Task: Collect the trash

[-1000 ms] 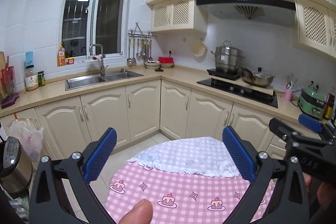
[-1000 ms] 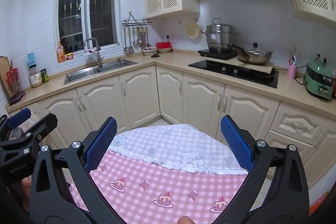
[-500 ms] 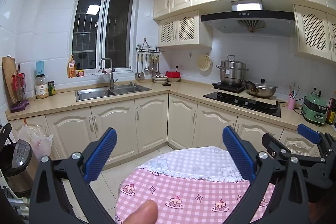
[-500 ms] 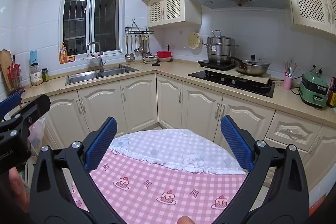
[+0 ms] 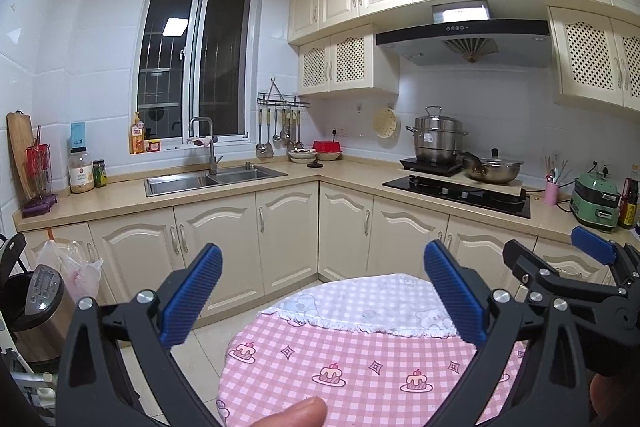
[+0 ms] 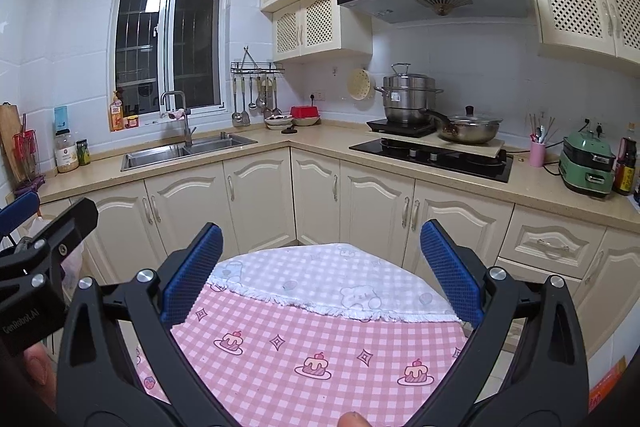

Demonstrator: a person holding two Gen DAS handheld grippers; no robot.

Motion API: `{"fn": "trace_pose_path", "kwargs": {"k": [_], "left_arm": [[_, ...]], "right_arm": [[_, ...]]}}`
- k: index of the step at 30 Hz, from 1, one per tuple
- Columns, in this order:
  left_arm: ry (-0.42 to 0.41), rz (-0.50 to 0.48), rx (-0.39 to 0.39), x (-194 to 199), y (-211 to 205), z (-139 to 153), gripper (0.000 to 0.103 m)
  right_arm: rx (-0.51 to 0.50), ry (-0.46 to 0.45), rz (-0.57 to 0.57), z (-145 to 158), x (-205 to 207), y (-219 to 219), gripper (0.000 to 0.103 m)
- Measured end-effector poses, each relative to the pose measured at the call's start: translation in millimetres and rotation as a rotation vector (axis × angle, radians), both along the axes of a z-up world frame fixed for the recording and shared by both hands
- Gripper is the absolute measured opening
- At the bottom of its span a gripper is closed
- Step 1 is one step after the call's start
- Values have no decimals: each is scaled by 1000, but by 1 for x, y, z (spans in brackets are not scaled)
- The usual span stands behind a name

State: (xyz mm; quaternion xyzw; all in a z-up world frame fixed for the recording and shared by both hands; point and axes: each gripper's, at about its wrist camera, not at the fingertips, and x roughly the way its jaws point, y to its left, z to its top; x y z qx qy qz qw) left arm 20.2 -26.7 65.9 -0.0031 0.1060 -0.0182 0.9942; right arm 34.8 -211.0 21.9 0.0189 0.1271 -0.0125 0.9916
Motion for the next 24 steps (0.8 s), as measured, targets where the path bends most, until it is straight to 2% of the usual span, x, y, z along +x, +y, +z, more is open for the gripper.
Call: {"fn": "trace_pose_path", "kwargs": {"k": [14, 24], "left_arm": [[-22, -39, -27, -4, 0, -4, 99], [-16, -9, -7, 4, 3, -10, 99]], "right_arm": [[10, -11, -4, 1, -4, -6, 97], [7, -2, 14, -3, 0, -2, 97]]}}
